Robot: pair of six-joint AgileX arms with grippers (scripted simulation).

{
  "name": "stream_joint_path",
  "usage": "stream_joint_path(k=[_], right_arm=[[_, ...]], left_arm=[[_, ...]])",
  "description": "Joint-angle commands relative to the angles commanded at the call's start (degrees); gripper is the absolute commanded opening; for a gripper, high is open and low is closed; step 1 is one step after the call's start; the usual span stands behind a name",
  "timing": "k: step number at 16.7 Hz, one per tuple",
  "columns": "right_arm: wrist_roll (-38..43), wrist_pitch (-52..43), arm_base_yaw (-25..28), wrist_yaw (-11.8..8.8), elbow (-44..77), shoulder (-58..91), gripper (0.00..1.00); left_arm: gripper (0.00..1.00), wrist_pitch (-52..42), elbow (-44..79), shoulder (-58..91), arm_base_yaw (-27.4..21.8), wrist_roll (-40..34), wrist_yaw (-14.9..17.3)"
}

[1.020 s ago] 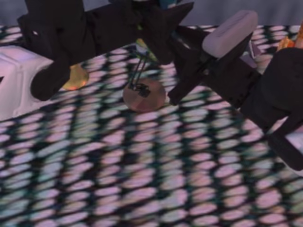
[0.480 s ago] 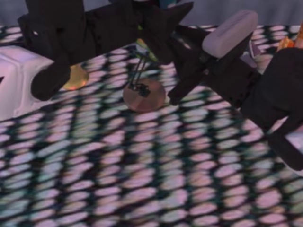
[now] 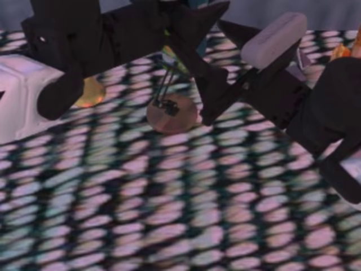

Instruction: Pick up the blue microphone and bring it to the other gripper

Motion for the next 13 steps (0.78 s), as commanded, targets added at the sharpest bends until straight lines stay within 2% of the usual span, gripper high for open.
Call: stream_joint_path(k=[9,13], right_arm=[[-0.07,0.0,-0.13,0.03,-0.28,0.01,1.0],[-0.07,0.46,-1.08,-0.95,-6.46,-5.57,1.0]], left_arm=[[0.0,-0.06,0.06,-0.2,0.12,0.14,0.0],[0.0,-0.36,-1.73,-2.05,3.81,0.23,3.45]])
